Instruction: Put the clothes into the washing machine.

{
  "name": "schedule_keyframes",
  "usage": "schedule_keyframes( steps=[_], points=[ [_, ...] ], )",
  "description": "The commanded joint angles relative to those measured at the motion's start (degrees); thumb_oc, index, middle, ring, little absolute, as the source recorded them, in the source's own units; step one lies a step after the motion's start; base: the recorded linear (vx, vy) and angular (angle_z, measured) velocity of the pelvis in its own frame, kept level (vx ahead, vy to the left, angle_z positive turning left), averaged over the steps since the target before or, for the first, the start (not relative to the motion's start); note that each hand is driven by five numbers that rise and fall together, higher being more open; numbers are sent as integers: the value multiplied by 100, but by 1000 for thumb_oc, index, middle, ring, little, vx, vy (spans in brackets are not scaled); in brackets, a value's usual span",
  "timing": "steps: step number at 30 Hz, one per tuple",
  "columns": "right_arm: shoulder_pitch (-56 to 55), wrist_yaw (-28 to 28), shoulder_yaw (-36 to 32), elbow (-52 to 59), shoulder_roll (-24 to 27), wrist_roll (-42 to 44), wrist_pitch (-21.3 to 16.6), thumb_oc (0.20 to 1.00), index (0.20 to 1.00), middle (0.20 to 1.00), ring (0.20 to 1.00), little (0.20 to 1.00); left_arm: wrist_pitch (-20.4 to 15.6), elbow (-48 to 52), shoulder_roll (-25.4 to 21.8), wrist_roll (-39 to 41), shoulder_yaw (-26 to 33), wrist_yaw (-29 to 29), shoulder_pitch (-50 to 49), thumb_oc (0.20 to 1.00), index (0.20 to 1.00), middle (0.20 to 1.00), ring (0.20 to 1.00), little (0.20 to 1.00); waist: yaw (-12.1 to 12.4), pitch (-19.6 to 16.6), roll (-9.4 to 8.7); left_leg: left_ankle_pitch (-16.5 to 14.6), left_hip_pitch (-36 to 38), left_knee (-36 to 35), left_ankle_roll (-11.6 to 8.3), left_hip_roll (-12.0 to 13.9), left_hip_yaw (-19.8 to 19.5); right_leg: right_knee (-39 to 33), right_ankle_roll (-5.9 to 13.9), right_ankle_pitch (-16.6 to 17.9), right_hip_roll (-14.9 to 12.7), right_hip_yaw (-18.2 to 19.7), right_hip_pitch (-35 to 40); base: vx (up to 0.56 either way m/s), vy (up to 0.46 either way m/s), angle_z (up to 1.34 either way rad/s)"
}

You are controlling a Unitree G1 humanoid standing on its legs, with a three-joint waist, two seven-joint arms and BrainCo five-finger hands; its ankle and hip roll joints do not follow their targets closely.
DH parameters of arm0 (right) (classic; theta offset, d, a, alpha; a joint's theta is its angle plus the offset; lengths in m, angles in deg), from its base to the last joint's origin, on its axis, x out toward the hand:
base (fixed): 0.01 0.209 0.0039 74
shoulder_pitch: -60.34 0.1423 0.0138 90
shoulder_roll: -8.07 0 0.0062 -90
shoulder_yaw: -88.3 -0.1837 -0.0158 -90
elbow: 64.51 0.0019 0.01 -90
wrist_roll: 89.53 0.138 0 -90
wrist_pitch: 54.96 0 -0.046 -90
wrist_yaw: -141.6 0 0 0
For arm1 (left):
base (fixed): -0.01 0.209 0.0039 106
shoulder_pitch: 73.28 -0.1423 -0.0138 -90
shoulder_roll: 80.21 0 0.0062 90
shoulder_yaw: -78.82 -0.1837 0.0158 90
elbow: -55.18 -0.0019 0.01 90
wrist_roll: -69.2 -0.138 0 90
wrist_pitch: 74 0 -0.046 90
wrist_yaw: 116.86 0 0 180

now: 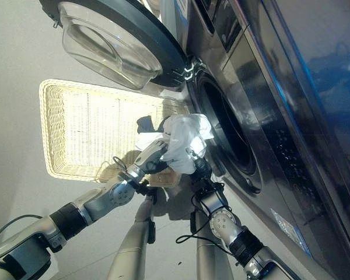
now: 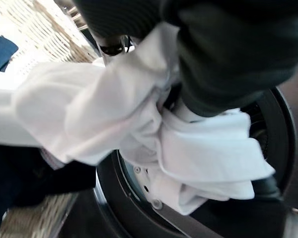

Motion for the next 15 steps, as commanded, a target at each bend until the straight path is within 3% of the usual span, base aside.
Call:
schedule_keyframes(
  steps=[1,9,10,15],
  points=[
    [223,245,-4,569,-216,-273,-186,200,200,200,200,200,-132,117,287,403,-63,-315,-261,1000,1000,1000,1000,1000,-53,-98,137,509,-218,-183,294,-373,-51,99,323,160,142,-353,96,3,-38,1],
    [154,280,-361,203,-325,-119,-753,200,200,200,200,200,-196,-348,636,1629,625,-1152,-780,1000,1000,1000,1000,1000,41,-98,183,504,-217,-110,275,-363,-90,254,319,27,121,-461,143,11,-55,2],
    [181,250,-565,38,-395,16,-990,200,200,200,200,200,-279,-556,774,2038,946,-1382,-955,1000,1000,1000,1000,1000,85,-98,225,517,-203,-130,273,-377,-125,277,320,-3,110,-492,163,20,-66,4],
    [353,327,-1304,-514,-481,545,-1400,200,200,200,200,200,-661,-910,1083,3025,1868,-1806,-1417,1000,1000,1000,1000,1000,186,-98,407,505,-238,-82,263,-436,-189,351,297,-77,57,-554,149,21,-23,3]
  ],
)
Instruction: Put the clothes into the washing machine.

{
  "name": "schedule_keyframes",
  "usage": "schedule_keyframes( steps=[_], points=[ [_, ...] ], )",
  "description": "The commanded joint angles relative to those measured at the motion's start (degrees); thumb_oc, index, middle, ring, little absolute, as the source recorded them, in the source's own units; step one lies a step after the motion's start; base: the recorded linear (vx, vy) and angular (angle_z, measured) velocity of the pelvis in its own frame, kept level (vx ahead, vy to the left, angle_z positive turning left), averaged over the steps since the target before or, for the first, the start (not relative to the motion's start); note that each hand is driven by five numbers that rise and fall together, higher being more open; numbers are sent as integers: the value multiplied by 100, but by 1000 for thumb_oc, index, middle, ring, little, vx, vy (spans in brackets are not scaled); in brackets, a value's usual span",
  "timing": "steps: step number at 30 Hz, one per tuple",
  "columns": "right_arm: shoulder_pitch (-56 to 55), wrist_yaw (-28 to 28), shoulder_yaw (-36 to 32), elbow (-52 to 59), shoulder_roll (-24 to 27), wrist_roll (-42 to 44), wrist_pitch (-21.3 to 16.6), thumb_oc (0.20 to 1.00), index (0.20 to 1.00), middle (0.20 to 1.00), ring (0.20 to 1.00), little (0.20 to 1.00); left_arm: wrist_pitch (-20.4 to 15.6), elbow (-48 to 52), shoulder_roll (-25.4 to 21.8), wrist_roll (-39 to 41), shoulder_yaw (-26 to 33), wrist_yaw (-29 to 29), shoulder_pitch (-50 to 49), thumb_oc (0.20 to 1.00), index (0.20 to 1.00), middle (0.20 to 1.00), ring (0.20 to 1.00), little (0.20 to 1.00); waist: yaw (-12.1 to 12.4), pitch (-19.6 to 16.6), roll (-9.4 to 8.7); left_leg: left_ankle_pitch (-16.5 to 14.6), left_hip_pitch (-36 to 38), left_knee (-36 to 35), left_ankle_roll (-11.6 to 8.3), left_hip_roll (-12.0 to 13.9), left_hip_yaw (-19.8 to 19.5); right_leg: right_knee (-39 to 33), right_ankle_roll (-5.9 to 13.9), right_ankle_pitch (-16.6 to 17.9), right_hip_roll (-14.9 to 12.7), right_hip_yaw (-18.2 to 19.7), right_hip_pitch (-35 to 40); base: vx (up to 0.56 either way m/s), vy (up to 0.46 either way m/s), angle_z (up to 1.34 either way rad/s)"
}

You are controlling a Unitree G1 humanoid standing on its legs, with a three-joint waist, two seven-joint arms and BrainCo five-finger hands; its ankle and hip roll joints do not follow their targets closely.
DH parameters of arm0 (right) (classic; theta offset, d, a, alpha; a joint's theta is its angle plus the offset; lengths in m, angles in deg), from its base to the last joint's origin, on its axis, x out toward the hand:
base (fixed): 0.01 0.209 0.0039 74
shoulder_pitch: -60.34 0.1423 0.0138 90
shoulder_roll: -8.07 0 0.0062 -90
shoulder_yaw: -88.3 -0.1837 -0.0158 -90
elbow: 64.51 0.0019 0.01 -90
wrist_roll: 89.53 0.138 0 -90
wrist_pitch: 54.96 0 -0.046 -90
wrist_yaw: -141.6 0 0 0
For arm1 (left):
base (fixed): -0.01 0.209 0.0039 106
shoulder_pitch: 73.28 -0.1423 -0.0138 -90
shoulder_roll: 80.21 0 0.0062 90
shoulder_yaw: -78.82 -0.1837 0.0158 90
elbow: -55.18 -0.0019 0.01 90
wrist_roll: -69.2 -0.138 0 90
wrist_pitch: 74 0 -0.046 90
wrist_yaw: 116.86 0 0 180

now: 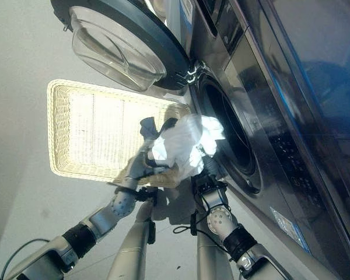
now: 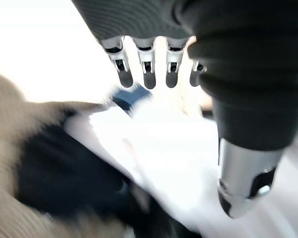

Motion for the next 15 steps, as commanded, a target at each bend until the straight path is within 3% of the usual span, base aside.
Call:
schedule_keyframes(
  steps=[1,5,9,10,12,13,14,15],
  points=[
    [178,278,-598,241,144,493,-537,200,200,200,200,200,-555,188,140,787,408,-321,-164,1000,1000,1000,1000,1000,134,-97,440,505,-236,-208,285,-462,-86,347,297,-93,42,-462,55,44,-24,4],
    [651,233,-1487,-403,350,1287,-356,200,200,200,200,200,-735,-288,296,1688,1165,2,-385,1000,1000,1000,1000,1000,234,-97,587,455,-241,-132,255,-513,-80,402,286,-149,-48,-547,62,35,-29,9],
    [1202,156,-2220,-905,749,2279,-403,200,200,200,200,200,-882,-718,358,2345,1704,421,-528,1000,1000,1000,1000,1000,300,-97,668,411,-256,-90,230,-520,-39,424,280,-211,-87,-608,75,35,-34,7],
    [1445,4,-2468,-1037,936,2543,-810,200,200,200,200,200,-952,-853,399,2523,1865,566,-620,1000,1000,1000,1000,1000,327,-97,705,391,-271,-70,231,-530,-32,442,270,-239,-86,-619,68,43,-22,5],
    [1711,-79,-2703,-1211,1191,2710,-1061,200,200,200,200,200,-1018,-972,413,2621,1963,702,-708,1000,1000,1000,1000,1000,349,-97,739,366,-273,-48,232,-531,-22,460,257,-270,-88,-628,66,43,-13,2],
    [1974,-214,-2943,-1397,1499,2870,-1582,200,200,200,200,200,-1061,-1093,402,2683,2061,866,-812,1000,1000,1000,1000,1000,368,-97,773,342,-278,-13,231,-531,-16,484,247,-296,-88,-631,59,42,1,0],
    [2123,-228,-3055,-1511,1678,2950,-1701,200,200,200,200,200,-1105,-1158,397,2697,2090,959,-847,1000,1000,1000,1000,1000,380,-97,794,321,-281,4,231,-528,-13,495,246,-314,-85,-628,53,62,-1,0],
    [2268,-298,-3234,-1638,1916,2983,-2162,200,200,200,200,200,-1149,-1246,385,2666,2119,1078,-920,1000,1000,1000,1000,1000,390,-97,811,280,-259,22,234,-527,-13,515,243,-358,-83,-624,73,81,-8,-1]
  ],
)
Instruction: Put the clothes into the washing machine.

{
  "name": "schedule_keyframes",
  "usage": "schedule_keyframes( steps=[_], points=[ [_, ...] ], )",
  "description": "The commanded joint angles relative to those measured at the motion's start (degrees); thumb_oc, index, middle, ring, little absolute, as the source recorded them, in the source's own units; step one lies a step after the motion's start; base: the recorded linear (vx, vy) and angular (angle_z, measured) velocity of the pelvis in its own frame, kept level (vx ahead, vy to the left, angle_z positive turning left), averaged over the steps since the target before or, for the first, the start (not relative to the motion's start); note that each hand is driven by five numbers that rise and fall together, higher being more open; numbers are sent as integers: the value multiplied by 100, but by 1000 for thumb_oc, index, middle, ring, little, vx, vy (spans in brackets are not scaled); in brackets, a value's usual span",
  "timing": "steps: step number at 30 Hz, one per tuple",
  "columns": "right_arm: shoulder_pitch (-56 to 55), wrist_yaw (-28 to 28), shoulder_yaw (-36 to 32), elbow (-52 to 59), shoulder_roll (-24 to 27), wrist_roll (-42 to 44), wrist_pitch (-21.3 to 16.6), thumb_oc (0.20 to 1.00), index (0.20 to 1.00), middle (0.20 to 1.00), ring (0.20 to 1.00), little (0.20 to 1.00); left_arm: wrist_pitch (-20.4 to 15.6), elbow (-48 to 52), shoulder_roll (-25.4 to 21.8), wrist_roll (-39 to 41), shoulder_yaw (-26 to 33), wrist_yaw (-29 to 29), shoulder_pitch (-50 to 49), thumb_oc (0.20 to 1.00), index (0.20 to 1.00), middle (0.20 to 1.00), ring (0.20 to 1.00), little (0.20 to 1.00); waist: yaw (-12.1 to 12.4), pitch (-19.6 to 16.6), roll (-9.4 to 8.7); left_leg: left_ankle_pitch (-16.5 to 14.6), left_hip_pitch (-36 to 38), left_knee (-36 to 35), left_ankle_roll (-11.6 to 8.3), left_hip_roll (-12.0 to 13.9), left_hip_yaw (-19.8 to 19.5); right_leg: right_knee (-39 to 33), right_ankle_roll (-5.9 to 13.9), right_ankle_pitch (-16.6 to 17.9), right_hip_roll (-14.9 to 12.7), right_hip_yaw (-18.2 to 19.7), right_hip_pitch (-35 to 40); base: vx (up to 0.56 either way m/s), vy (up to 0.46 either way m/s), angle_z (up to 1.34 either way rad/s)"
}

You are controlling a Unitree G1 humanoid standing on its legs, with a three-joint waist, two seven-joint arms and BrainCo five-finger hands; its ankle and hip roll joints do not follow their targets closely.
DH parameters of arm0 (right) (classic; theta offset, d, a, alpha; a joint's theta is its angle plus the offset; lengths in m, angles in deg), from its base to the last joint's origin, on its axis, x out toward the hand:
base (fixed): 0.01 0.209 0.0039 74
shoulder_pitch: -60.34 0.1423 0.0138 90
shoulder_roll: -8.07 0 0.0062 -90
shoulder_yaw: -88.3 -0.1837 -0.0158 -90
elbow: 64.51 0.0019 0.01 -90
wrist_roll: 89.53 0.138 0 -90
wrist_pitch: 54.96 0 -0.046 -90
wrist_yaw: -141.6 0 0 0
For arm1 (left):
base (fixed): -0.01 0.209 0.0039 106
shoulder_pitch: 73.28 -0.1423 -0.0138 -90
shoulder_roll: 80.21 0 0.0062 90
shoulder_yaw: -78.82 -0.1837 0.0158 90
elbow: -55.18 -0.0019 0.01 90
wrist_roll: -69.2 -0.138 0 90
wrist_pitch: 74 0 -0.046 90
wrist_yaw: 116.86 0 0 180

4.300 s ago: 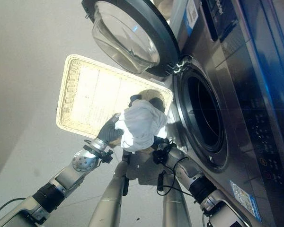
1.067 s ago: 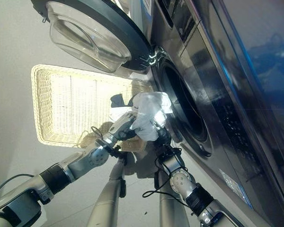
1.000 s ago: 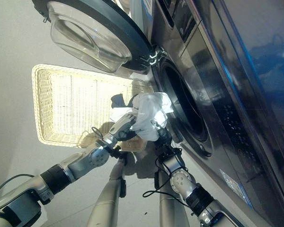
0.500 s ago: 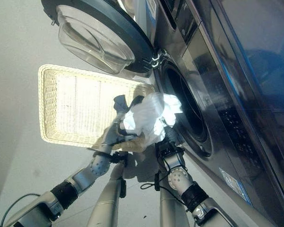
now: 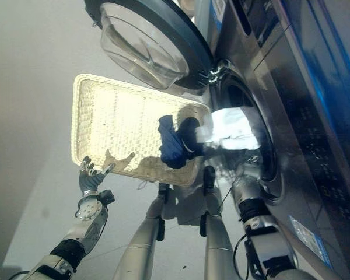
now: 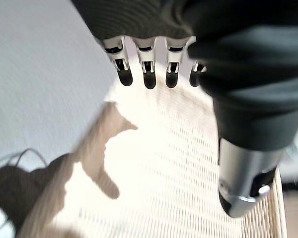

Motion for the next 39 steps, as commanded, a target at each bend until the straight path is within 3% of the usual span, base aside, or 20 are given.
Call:
schedule_keyframes(
  steps=[1,5,9,13,14,15,16,17,18,19,20,21,23,24,25,27,28,29,31,39],
  points=[
    [487,-155,-623,119,1291,177,-1984,200,200,200,200,200,-391,-102,-70,54,254,444,-314,1000,1000,1000,1000,1000,-87,-105,262,153,-151,21,165,-416,49,525,206,-417,74,-485,108,58,-17,-2],
    [625,-234,-1264,-34,2413,177,-3783,200,200,200,200,200,-366,-136,-330,265,251,901,-565,1000,1000,1000,1000,1000,-159,-105,247,81,-161,76,191,-420,34,571,194,-463,133,-412,98,53,-29,2],
    [97,-894,-1940,414,3015,177,-4942,200,200,200,200,200,-141,-54,-486,363,268,1069,-753,1000,1000,1000,1000,1000,-352,-105,149,83,-225,200,205,-423,42,607,198,-383,164,-351,26,49,8,4],
    [-621,-1713,-2495,401,3211,177,-4784,200,200,200,200,200,109,1,-535,368,198,1096,-793,1000,1000,1000,1000,1000,-450,-105,63,28,-238,367,216,-410,43,701,183,-407,205,-233,19,82,24,-6],
    [-686,-1849,-2545,347,3186,177,-4628,200,200,200,200,200,131,-10,-521,356,170,1112,-794,1000,1000,1000,1000,1000,-463,-105,60,24,-243,397,221,-409,46,725,178,-412,216,-208,18,64,-4,-21],
    [-704,-2047,-2582,188,3068,177,-3968,200,200,200,200,200,156,-81,-447,373,50,1195,-742,1000,1000,1000,1000,1000,-415,-105,84,18,-274,473,236,-414,69,794,170,-441,214,-163,12,55,-6,-24],
    [-696,-2040,-2583,166,3056,177,-3878,360,360,360,360,360,164,-94,-435,370,41,1201,-732,1000,1000,1000,1000,1000,-412,-105,88,14,-280,484,238,-417,73,804,171,-444,212,-158,7,49,-19,-22],
    [-588,-2023,-2493,85,2893,177,-3397,1000,1000,1000,1000,1000,180,-126,-366,311,-58,1205,-684,1000,1000,1000,1000,1000,-371,-105,124,17,-300,519,245,-437,79,832,175,-451,189,-155,2,23,-17,-11],
    [-510,-2028,-2399,59,2763,177,-3145,1000,1000,1000,1000,1000,189,-122,-325,314,-145,1192,-654,1000,1000,1000,1000,1000,-327,-105,155,23,-305,530,246,-451,83,839,175,-453,166,-171,6,32,-18,-7],
    [-411,-1980,-2299,22,2595,177,-2630,1000,1000,1000,1000,1000,216,-119,-264,333,-220,1157,-621,1000,1000,1000,1000,1000,-304,-105,190,22,-316,550,253,-471,80,851,181,-455,139,-187,1,0,0,0],
    [-170,-1900,-1956,-143,2192,177,-1855,1000,1000,1000,1000,1000,308,-73,-160,272,-403,1087,-538,1000,1000,1000,1000,1000,-208,-105,260,19,-323,558,260,-508,96,840,192,-450,77,-245,6,0,0,0],
    [-130,-1889,-1875,-213,2124,177,-1639,1000,1000,1000,1000,1000,329,-61,-144,258,-423,1061,-525,1000,1000,1000,1000,1000,-202,-105,266,16,-328,560,264,-518,93,833,194,-444,66,-257,2,13,-45,5],
    [-15,-1683,-1453,-613,1860,177,-37,1000,1000,1000,1000,1000,439,-16,-99,203,-543,1007,-483,1000,1000,1000,1000,1000,-138,-105,308,-54,-298,558,277,-554,77,817,209,-484,27,-302,34,12,-54,12],
    [131,-1101,-896,-859,1657,177,1494,1000,1000,1000,1000,1000,523,85,-93,163,-633,949,-459,1000,1000,1000,1000,1000,-79,-105,331,51,-366,487,284,-566,91,732,204,-383,-2,-373,-8,-21,-33,18],
    [141,-768,-549,-882,1581,177,2119,1000,1000,1000,1000,1000,556,132,-102,135,-655,914,-478,1000,1000,1000,1000,1000,-51,-105,330,77,-379,443,277,-557,103,696,203,-370,-4,-405,-14,-56,-7,17],
    [101,-245,-152,-880,1447,177,2723,1000,1000,1000,1000,1000,535,110,-95,209,-650,931,-533,1000,1000,1000,1000,1000,-46,-105,317,121,-372,353,258,-531,128,634,199,-360,8,-436,0,-22,20,11],
    [82,-132,-109,-893,1423,177,2794,1000,1000,1000,1000,1000,516,83,-86,215,-646,941,-538,1000,1000,1000,1000,1000,-49,-105,311,129,-369,335,256,-527,130,623,199,-356,10,-439,1,-50,15,-2],
    [-28,372,83,-896,1287,177,3038,1000,1000,1000,1000,1000,417,-39,-30,211,-660,968,-561,1000,1000,1000,1000,1000,-42,-105,293,157,-361,258,259,-513,140,580,195,-351,27,-455,6,-61,12,-31],
    [-46,697,186,-777,1065,177,2970,1000,1000,1000,1000,1000,312,-148,70,194,-679,939,-570,1000,1000,1000,1000,1000,-44,-105,283,187,-349,180,255,-494,161,540,180,-354,61,-458,10,-76,24,-67],
    [-101,848,57,-225,544,177,2450,1000,1000,1000,1000,1000,148,-572,380,159,-679,869,-585,1000,1000,1000,1000,1000,-102,-105,251,241,-268,-7,256,-477,191,460,198,-300,95,-454,34,-67,45,1]
  ],
)
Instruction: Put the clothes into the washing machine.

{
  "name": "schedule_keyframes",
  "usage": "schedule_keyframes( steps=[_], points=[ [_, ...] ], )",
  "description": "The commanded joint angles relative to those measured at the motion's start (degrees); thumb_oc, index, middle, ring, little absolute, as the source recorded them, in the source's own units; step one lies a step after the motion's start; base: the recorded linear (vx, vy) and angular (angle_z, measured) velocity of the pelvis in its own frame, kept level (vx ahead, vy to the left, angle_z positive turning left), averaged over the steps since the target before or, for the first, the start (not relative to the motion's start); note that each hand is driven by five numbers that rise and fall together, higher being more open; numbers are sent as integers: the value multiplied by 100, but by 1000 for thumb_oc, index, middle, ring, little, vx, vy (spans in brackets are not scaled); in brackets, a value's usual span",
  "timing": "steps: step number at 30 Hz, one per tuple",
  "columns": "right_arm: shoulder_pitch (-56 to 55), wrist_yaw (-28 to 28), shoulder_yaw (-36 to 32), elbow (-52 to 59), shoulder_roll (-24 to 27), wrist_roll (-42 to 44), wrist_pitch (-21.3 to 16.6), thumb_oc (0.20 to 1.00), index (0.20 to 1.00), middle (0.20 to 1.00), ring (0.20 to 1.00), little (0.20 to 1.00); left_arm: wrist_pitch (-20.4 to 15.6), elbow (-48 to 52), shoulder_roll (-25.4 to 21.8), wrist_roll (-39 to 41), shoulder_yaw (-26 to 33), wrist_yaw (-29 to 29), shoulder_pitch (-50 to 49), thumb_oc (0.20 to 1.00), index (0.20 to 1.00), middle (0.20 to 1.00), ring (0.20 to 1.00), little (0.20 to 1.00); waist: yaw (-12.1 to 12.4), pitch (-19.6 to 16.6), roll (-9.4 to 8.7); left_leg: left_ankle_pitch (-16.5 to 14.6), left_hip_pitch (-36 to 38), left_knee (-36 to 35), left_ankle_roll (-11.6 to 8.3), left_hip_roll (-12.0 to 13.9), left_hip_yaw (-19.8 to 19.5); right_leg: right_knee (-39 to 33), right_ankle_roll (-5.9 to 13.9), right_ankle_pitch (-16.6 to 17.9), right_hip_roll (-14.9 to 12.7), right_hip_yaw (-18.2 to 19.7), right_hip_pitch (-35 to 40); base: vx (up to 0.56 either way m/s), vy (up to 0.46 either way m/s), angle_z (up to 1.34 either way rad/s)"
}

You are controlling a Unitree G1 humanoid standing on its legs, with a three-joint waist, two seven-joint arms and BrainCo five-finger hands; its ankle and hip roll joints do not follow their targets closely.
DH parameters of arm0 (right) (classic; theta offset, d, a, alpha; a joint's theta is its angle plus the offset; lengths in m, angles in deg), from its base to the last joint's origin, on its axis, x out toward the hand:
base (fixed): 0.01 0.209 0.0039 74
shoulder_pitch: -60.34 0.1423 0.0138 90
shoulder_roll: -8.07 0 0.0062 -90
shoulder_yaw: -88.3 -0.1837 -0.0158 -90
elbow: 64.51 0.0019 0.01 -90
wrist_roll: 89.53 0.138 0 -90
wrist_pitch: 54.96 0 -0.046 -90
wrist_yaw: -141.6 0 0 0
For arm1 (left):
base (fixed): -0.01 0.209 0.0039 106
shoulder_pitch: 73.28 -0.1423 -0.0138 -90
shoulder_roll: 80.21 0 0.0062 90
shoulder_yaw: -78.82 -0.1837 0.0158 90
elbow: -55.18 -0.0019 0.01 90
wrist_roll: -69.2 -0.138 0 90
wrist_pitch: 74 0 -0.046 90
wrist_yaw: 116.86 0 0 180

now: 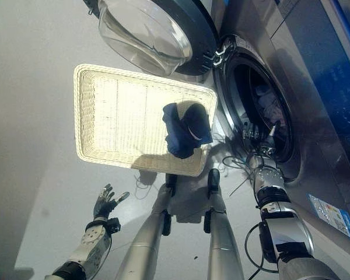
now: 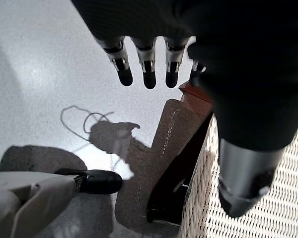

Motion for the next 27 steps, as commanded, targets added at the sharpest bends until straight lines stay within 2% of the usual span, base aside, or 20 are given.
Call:
schedule_keyframes(
  steps=[1,5,10,12,15,17,19,20,21,22,24,27],
  points=[
    [-150,146,-47,610,244,-21,-311,1000,1000,1000,1000,1000,-251,-257,206,-44,139,-110,-50,1000,1000,1000,1000,1000,-19,-92,303,-71,173,80,-119,-355,53,-513,75,509,156,-183,345,-56,54,2],
    [-383,155,-138,710,85,-21,-547,1000,1000,1000,1000,1000,-273,-488,257,26,208,-68,-70,1000,1000,1000,1000,1000,-59,-92,294,-44,207,6,-117,-347,76,-551,88,538,135,-166,365,-60,48,1],
    [-512,218,70,485,180,-102,-730,1000,1000,1000,1000,1000,-284,-659,283,107,280,20,-85,1000,1000,1000,1000,1000,-70,-92,303,-19,218,-45,-108,-357,83,-572,98,556,113,-153,377,-54,24,3],
    [-574,-27,165,377,158,-1180,-930,1000,1000,1000,1000,1000,-222,-719,304,193,353,125,-92,1000,1000,1000,1000,1000,-74,-92,312,-15,214,-37,-113,-361,80,-561,100,559,101,-148,372,-48,41,1],
    [-763,-486,540,407,109,-3541,-1287,1000,1000,1000,1000,1000,-102,-773,378,243,471,232,-129,1000,1000,1000,1000,1000,-84,-92,287,-10,225,-45,-105,-375,73,-579,92,571,104,-139,383,-45,38,0],
    [-887,-673,846,557,117,-4784,-1505,1000,1000,1000,1000,1000,14,-752,392,269,532,271,-140,1000,1000,1000,1000,1000,-86,-92,260,14,196,-36,-108,-372,79,-600,92,604,102,-141,366,-35,36,0],
    [-1216,-1332,1390,1196,129,-6835,-1865,1000,1000,1000,1000,1000,89,-700,445,209,613,279,-261,1000,1000,1000,1000,1000,-117,-92,197,-9,229,-39,-105,-361,78,-592,90,567,119,-147,394,-36,37,0],
    [-1311,-1667,1567,1497,176,-7500,-1991,1000,1000,1000,1000,1000,108,-655,455,211,647,269,-291,1000,1000,1000,1000,1000,-127,-92,173,35,179,-37,-101,-361,76,-609,92,618,123,-151,351,-64,56,1],
    [-1600,-2383,1878,2267,234,-9137,-2030,1000,1000,1000,1000,1000,116,-558,496,188,721,239,-427,1000,1000,1000,1000,1000,-165,-92,124,34,166,-26,-99,-359,61,-599,101,608,137,-144,335,-57,72,2],
    [-1762,-2792,2018,2710,296,-10076,-2056,1000,1000,1000,1000,1000,85,-517,526,203,766,242,-513,1000,1000,1000,1000,1000,-196,-92,91,34,148,-14,-99,-348,63,-586,106,604,150,-132,312,-38,74,4],
    [-2083,-3454,2258,3634,347,-11510,-1808,1000,1000,1000,1000,1000,15,-457,623,169,852,239,-678,1000,1000,1000,1000,1000,-262,-92,24,21,153,4,-93,-342,46,-559,122,575,183,-90,312,-27,76,6],
    [-2220,-3669,2523,4311,559,-12797,-1712,1000,1000,1000,1000,1000,-120,-526,701,252,947,345,-757,1000,1000,1000,1000,1000,-322,-92,-35,11,157,12,-96,-325,37,-534,143,544,225,-32,308,-27,73,6]
  ],
)
